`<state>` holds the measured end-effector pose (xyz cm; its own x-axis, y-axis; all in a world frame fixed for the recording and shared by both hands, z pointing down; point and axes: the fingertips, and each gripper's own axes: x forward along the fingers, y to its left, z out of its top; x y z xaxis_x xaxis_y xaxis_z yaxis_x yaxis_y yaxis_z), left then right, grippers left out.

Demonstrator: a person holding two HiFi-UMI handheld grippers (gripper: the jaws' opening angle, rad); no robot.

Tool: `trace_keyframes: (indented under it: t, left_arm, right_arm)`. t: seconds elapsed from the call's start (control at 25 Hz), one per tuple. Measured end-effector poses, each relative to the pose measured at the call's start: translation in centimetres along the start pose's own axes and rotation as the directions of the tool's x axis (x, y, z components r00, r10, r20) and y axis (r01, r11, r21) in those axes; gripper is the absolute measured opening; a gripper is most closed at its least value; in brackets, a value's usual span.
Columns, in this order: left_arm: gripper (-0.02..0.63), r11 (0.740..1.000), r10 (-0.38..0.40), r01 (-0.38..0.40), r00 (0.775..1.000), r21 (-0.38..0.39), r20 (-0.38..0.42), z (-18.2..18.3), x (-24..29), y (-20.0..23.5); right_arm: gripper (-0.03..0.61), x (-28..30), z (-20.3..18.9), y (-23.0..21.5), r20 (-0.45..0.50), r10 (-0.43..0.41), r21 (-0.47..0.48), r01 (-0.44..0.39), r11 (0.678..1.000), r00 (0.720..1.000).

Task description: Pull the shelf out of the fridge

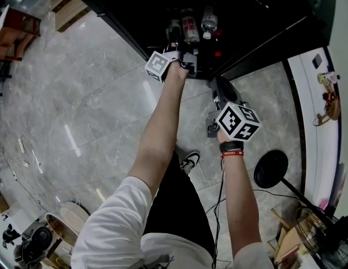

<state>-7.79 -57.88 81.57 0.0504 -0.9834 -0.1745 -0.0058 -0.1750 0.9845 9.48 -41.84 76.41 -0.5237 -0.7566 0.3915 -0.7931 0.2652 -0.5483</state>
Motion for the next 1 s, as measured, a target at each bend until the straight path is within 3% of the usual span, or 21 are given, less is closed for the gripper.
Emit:
trace_keyframes:
  t: [0.76, 1.0]
  left_arm:
    - [0.037, 0.999, 0.025, -0.024, 1.0, -0.047, 0.01, -0.8, -4.2, -0.8]
    - [0.029, 0.999, 0.024, -0.024, 1.0, -0.032, 0.003, -1.0, -6.0, -1.0]
  right_arm:
    - [0.057, -2.5, 0.6, 0.0, 0.015, -0.014, -0.003, 0.014, 1.0, 1.0]
    - [0.057, -3.3, 0.4, 0.7, 0.011, -0.015, -0.017, 0.015, 1.0, 1.0]
